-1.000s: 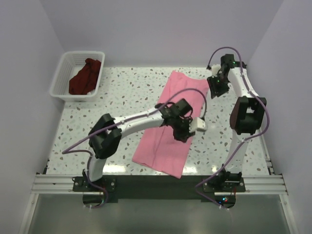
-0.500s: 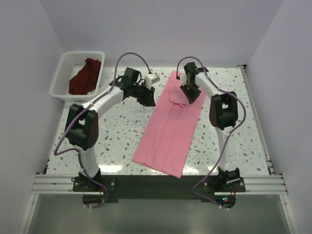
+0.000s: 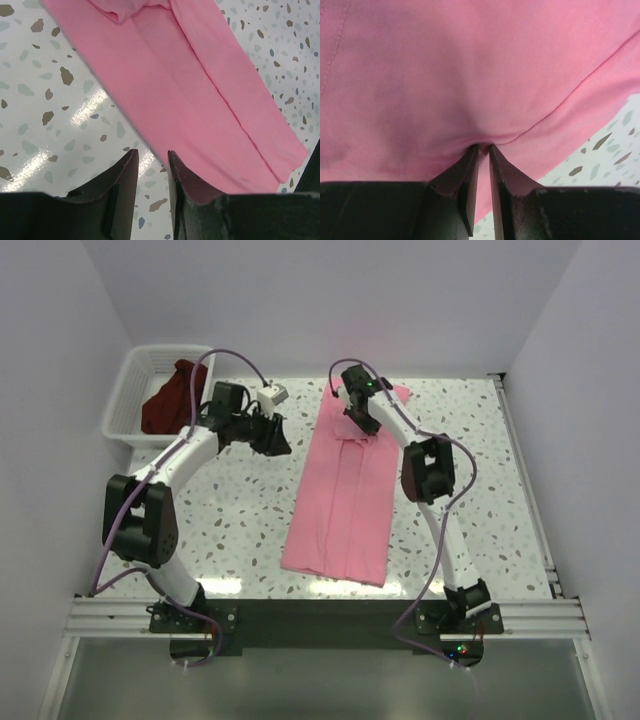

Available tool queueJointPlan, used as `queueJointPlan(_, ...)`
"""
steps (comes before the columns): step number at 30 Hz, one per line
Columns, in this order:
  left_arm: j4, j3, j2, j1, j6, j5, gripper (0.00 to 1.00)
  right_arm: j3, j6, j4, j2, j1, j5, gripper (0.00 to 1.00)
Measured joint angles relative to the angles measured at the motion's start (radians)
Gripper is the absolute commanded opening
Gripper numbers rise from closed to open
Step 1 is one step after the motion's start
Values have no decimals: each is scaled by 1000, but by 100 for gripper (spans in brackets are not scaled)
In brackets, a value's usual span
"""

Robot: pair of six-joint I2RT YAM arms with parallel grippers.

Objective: Fold and stack the t-shirts
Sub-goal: Fold the tshirt

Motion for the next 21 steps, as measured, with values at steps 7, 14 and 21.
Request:
queueJointPlan(7, 5, -32, -2, 19, -16, 0, 35, 70, -47, 111, 62, 52, 101, 19)
queueJointPlan(14, 55, -39, 9, 38, -7, -8, 35, 68, -73, 256, 77, 55, 122, 22)
queueJointPlan(21, 53, -30, 17, 39, 36, -14, 38, 26, -91, 333, 52, 50, 104, 42)
